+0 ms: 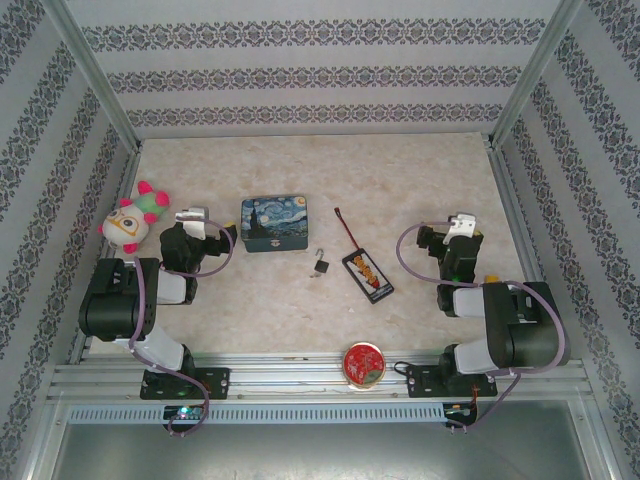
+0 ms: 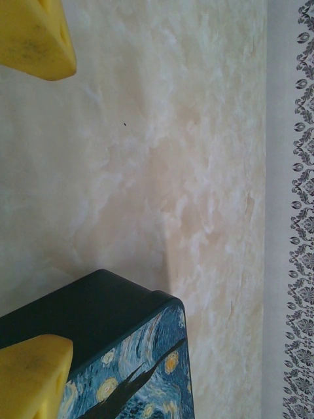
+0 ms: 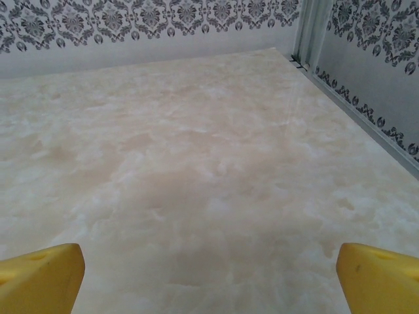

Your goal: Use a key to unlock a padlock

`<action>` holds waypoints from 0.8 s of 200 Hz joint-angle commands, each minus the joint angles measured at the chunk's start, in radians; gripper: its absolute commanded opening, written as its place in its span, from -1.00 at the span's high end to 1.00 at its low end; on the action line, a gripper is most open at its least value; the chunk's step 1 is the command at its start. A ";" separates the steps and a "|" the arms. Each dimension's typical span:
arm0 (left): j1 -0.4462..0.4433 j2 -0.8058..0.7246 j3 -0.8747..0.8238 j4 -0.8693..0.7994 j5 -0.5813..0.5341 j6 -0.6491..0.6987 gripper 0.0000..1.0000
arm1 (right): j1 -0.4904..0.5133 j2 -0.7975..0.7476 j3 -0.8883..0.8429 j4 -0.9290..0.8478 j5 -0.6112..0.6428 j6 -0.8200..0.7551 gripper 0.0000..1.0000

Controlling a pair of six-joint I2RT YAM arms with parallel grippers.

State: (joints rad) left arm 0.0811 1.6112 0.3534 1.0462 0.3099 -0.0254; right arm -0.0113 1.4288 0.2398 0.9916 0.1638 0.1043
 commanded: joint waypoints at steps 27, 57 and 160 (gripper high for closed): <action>0.015 -0.011 -0.007 -0.003 0.006 0.008 -0.98 | -0.006 0.079 0.097 -0.042 -0.204 -0.059 -0.97; 0.014 -0.011 -0.007 -0.005 0.007 0.010 -0.98 | -0.028 0.102 0.125 -0.018 -0.377 -0.080 -0.97; 0.014 -0.011 -0.003 -0.011 0.011 0.013 -0.99 | -0.029 0.104 0.125 -0.013 -0.372 -0.080 -0.96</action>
State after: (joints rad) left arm 0.0811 1.6112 0.3531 1.0458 0.3103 -0.0254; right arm -0.0357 1.5291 0.3542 0.9684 -0.1818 0.0437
